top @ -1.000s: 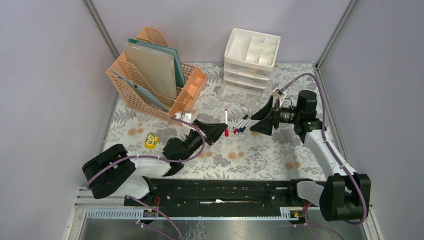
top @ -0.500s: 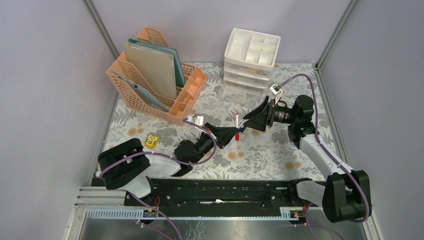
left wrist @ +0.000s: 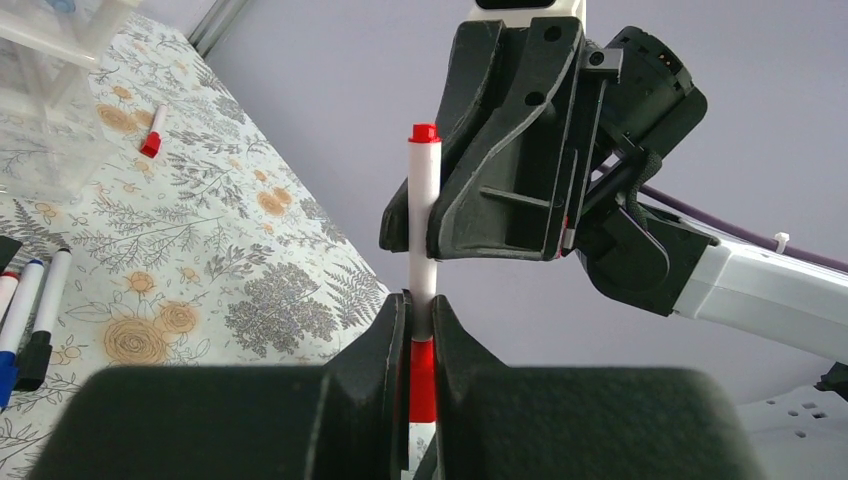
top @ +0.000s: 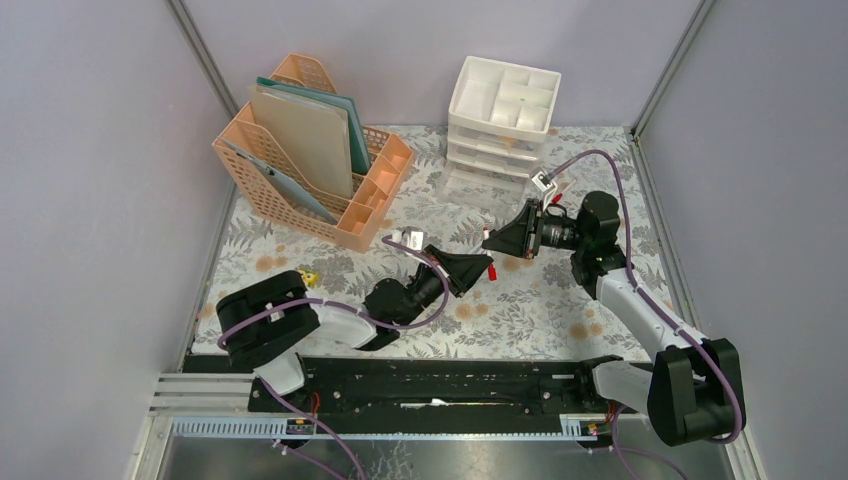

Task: Organize the desk
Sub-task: Pick up the stationery from the center of the board, then place the stationery in the drawer.

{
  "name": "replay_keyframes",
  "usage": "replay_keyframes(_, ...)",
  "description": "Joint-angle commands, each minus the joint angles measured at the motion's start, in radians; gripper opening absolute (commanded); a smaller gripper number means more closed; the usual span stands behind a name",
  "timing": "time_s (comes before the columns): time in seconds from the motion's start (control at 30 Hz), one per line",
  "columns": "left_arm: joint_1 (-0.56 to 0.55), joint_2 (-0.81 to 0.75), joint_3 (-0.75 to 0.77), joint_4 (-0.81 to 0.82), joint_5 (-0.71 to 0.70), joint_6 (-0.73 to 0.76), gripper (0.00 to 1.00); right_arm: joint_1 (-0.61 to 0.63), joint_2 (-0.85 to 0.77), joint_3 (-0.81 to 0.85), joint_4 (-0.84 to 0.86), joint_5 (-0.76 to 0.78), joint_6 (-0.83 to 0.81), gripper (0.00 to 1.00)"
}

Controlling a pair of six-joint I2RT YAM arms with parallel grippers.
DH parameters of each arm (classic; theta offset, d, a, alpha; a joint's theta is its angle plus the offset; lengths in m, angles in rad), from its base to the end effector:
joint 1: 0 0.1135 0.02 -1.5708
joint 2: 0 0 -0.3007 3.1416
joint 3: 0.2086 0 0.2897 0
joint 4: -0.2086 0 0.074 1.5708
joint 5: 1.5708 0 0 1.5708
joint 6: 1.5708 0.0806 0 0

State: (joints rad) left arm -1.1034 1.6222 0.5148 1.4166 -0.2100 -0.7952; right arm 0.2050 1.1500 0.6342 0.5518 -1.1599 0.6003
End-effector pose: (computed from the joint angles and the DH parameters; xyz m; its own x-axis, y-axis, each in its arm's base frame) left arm 0.1778 -0.3151 0.2336 -0.4635 -0.6314 -0.6216 0.6466 0.2387 -0.7246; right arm 0.2585 0.1292 0.3042 -0.5236 0.1216 -0.8433 -0.8272 0.1647 0.5373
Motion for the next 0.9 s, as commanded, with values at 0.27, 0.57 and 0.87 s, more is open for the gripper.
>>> replay_keyframes(0.27, 0.042, -0.133, -0.099, 0.017, 0.043, 0.067, 0.64, 0.017, -0.019, 0.146, -0.349, -0.011, -0.415, 0.0)
replay_keyframes(0.57, 0.238, -0.423, -0.078, -0.755, 0.225, 0.339, 0.99, 0.017, 0.054, 0.35, -0.74, 0.374, -0.994, 0.0)
replay_keyframes(0.87, 0.247, -0.504, -0.182, -0.857, -0.222, 0.648, 0.99, 0.033, 0.305, 0.557, -0.652, 0.643, -1.23, 0.0)
